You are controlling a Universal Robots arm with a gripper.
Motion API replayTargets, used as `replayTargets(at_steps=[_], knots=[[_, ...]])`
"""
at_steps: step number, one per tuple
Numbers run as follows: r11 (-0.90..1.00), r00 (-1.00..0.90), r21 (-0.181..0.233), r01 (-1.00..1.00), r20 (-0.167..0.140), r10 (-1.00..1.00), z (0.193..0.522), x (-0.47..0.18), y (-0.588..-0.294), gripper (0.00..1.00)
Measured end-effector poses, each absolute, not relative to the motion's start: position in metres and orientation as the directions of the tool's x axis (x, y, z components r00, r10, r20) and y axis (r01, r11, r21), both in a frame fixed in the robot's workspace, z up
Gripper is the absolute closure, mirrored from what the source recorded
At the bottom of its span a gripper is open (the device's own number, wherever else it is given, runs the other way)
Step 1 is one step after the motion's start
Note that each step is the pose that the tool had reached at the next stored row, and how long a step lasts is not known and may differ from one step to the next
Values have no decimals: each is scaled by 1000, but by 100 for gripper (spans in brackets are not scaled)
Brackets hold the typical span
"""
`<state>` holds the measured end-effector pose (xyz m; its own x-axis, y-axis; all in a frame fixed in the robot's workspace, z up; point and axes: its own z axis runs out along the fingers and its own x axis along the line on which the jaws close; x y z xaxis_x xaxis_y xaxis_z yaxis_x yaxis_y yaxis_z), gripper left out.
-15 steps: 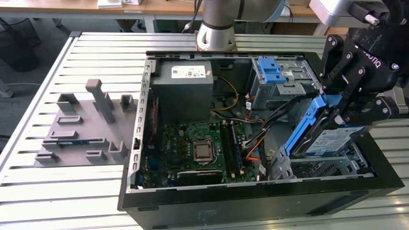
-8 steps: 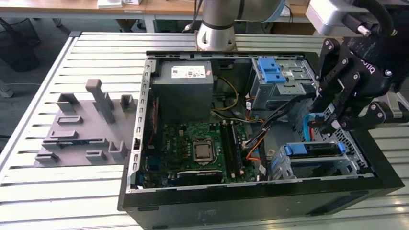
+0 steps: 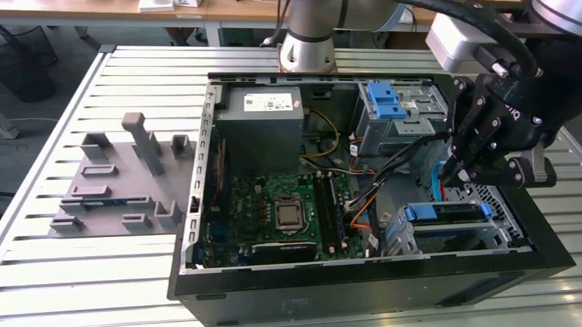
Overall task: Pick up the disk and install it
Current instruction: 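Insert the disk into the insertion slot, then insert the first disk wire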
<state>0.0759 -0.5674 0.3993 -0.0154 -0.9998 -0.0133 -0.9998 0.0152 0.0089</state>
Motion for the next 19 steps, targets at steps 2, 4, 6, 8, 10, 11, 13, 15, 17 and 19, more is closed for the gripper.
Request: replayTargets(at_steps=[2,4,6,8,10,11,13,15,17,19], knots=[[15,-15,9,-1000,-13,-1000,396,76,-567,82],[15,-15,9,-1000,-13,-1000,392,76,-568,89],[15,-15,8,-1000,-13,-1000,389,76,-567,89],[15,-15,8,-1000,-13,-1000,389,76,-567,89],[15,-15,8,-1000,-18,-1000,389,76,-568,89],[15,-15,8,-1000,-24,-1000,388,76,-568,89],[15,-15,8,-1000,-32,-999,387,76,-567,89],[15,-15,9,-1000,-37,-999,384,76,-568,89],[15,-15,9,-1000,-37,-999,384,76,-568,89],[15,-15,9,-1000,-38,-999,384,76,-568,89]])
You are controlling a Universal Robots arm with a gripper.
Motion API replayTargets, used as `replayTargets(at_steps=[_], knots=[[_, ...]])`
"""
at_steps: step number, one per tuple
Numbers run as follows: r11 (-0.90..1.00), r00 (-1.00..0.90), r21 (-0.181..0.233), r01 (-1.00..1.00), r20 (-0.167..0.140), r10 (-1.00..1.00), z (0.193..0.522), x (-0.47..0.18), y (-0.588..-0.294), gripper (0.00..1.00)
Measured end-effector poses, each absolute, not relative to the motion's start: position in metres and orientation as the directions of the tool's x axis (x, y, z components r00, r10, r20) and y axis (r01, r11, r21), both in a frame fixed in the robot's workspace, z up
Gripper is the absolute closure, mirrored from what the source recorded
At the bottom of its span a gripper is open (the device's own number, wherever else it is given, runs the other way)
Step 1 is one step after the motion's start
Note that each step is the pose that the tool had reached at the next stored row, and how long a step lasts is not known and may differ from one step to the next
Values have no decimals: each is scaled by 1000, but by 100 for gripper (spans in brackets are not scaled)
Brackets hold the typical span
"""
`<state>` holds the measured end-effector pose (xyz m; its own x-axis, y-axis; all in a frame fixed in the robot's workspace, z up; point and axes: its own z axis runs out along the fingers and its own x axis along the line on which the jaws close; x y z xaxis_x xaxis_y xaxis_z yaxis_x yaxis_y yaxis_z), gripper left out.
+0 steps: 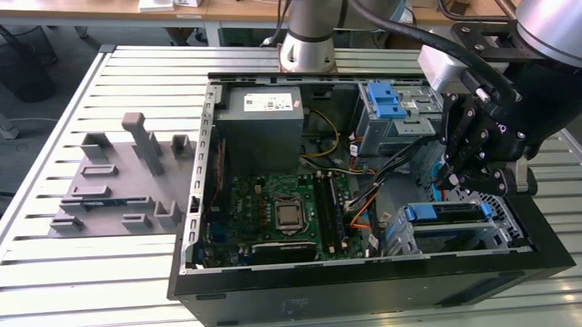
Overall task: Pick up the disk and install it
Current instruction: 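Insert the first disk wire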
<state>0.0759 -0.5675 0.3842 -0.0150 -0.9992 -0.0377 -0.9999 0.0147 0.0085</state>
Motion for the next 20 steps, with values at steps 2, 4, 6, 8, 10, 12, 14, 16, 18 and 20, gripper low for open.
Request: replayTargets(at_steps=[2,4,6,8,10,12,14,16,18,20], knots=[[15,-15,9,-1000,-38,-999,384,76,-568,89],[15,-15,9,-1000,-38,-999,384,76,-568,89],[15,-15,9,-1000,-38,-999,384,76,-568,89],[15,-15,9,-1000,-38,-999,384,76,-568,89],[15,-15,9,-1000,-38,-999,384,76,-568,89],[15,-15,9,-1000,-38,-999,384,78,-568,89],[15,-15,9,-1000,-38,-999,384,81,-568,89],[15,-15,9,-1000,-38,-999,384,85,-568,89],[15,-15,9,-1000,-38,-999,384,91,-568,89],[15,-15,9,-1000,-38,-999,384,97,-568,89]])
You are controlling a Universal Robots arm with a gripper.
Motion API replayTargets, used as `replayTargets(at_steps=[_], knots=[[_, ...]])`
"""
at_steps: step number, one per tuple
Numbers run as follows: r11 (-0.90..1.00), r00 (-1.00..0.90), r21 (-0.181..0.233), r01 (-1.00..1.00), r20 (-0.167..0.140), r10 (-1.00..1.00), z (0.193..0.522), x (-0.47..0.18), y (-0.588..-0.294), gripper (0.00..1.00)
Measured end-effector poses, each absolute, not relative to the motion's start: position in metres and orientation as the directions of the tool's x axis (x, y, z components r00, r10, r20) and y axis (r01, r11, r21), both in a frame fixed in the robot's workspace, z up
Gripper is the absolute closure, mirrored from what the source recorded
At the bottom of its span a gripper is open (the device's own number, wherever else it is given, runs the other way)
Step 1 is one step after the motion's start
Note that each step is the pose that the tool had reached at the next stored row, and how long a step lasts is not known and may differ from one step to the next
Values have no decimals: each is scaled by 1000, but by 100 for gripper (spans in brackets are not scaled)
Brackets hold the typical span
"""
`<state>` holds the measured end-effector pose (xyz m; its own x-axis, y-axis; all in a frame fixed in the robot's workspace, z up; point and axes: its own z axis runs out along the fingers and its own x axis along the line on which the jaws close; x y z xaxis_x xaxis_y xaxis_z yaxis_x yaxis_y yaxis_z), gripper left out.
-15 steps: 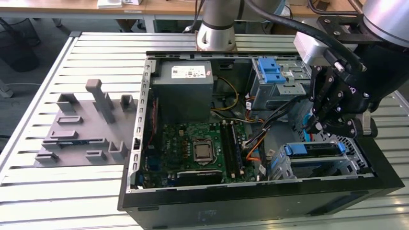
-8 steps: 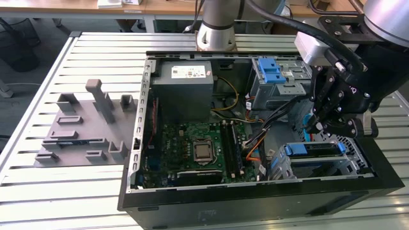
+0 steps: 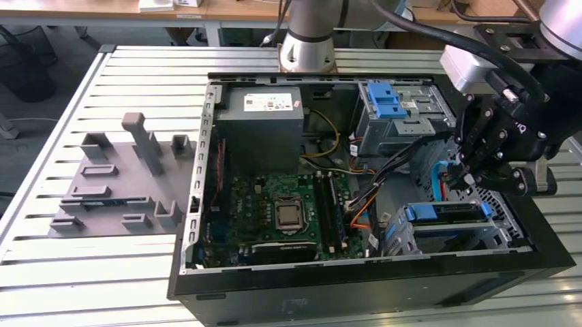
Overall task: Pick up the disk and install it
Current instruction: 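Insert the first disk wire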
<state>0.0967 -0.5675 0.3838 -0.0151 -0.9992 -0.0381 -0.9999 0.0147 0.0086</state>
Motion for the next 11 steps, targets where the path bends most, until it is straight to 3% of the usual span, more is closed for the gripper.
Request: replayTargets(at_steps=[11], knots=[[15,-15,9,-1000,-38,-999,384,118,-567,89]])
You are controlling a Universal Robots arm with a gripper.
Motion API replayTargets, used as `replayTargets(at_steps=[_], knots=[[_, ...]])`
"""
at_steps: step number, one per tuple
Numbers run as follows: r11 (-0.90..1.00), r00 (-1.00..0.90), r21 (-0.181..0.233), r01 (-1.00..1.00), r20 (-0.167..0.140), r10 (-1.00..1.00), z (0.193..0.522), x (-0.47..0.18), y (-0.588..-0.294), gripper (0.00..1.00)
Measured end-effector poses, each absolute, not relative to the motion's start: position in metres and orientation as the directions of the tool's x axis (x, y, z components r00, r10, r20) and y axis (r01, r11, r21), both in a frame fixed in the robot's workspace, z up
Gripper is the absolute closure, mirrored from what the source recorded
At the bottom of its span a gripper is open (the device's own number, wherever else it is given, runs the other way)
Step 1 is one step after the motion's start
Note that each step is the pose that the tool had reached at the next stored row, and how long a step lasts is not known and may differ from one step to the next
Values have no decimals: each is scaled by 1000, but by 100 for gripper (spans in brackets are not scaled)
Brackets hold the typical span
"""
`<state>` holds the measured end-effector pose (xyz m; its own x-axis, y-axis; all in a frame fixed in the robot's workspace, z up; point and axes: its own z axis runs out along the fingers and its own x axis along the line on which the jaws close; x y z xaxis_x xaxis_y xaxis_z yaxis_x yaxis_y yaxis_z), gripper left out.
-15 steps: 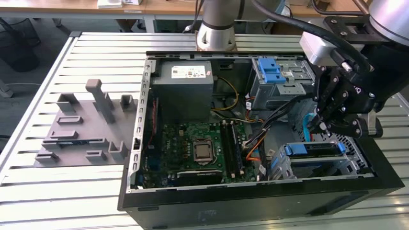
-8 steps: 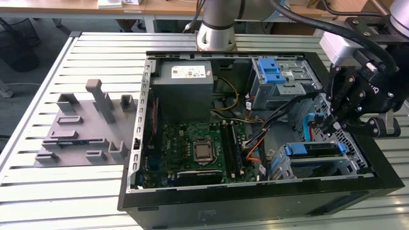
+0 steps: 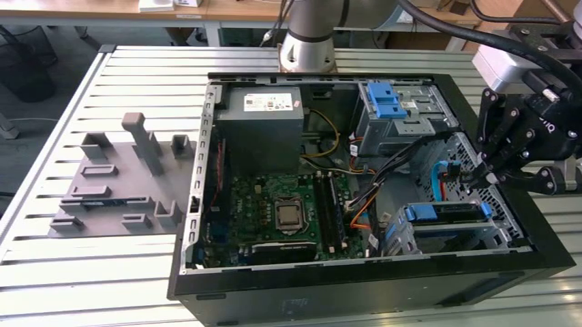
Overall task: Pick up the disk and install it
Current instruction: 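Insert the first disk wire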
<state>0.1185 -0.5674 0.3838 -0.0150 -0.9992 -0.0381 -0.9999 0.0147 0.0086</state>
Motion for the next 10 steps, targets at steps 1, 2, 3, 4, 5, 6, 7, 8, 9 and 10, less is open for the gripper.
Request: replayTargets(at_steps=[1,2,3,4,5,6,7,8,9,10], knots=[[15,-15,9,-1000,-38,-999,384,119,-567,89],[15,-15,9,-1000,-38,-999,384,119,-568,89],[15,-15,9,-1000,-38,-999,384,119,-567,89],[15,-15,9,-1000,-38,-999,384,120,-567,89],[15,-15,9,-1000,-38,-999,384,122,-567,89],[14,-15,9,-1000,-38,-999,384,124,-567,89],[14,-15,9,-1000,-38,-999,384,126,-566,89],[14,-15,9,-1000,-38,-999,383,127,-566,89],[14,-15,9,-1000,-38,-999,383,128,-566,89],[14,-14,9,-1000,-38,-999,383,128,-566,89]])
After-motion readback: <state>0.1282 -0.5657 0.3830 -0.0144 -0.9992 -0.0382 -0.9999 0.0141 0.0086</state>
